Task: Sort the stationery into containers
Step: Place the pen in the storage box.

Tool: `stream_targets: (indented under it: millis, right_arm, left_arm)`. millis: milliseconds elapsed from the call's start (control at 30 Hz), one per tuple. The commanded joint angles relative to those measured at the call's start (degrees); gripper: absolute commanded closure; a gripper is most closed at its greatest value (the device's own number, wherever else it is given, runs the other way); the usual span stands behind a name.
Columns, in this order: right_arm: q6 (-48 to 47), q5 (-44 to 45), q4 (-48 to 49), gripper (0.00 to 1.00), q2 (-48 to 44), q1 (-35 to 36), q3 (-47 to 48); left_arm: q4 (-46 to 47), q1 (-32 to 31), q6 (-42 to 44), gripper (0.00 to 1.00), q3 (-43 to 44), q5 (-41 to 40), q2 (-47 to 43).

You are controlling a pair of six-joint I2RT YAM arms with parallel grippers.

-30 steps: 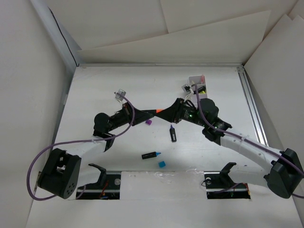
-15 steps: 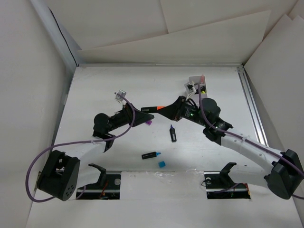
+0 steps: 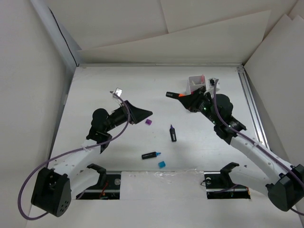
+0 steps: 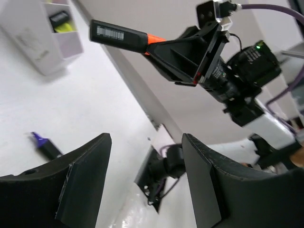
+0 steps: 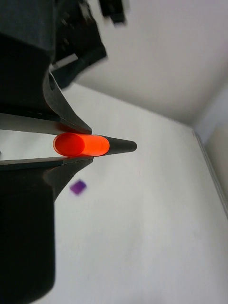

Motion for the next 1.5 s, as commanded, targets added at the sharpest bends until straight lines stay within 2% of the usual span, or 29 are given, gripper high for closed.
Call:
stream_targets:
  millis: [0,67,267,467,667,900,967,1133,1467]
  right_arm:
    - [-2.67,15.55,-11.57,0.83,0.79,-2.98,4.57]
    - [-2.67,21.00,-15.52,0.83,2.72,-5.78,6.50]
    - [-4.51,29.90,-26.69,0.85,10.29,-9.22,13.97]
    - [-6.97,28.24,-31.35,0.85,18.62,-12.75,20.30]
    - [-8.90,27.45,-31.36,0.85,24.87,-13.89,23.38]
    - [-10.23,25.60,-32.15,0.85,32.26,-14.94,28.04]
    - [-10.23,25.08,-32.15,0.82,33.40,-14.94,28.65]
    - [-10.84,23.58,-32.15,0.83,30.96,-14.94,27.08]
    - [-10.84,25.60,-33.38,0.84,15.13,-12.57,23.30]
  left_arm:
    - [-16.34,-0.13,11.41,0.43,3.07,-9.11,-4.14]
    - [-23.61,-0.13,13.97,0.43,3.94,-13.51,-4.67]
    - [-29.55,-0.13,17.50,0.45,4.56,-17.30,-4.15]
    - [-29.72,-0.13,18.64,0.48,2.89,-17.30,-1.16]
    - [-33.06,-2.16,20.48,0.49,2.89,-21.25,-0.46]
    - [-34.11,-2.77,21.19,0.51,2.28,-21.26,0.07]
    - [-34.12,-2.77,21.81,0.51,1.76,-21.26,0.07]
    - [-34.12,-2.77,21.81,0.52,1.22,-20.73,0.60]
    - [-32.27,-2.77,21.29,0.52,1.31,-19.59,0.07]
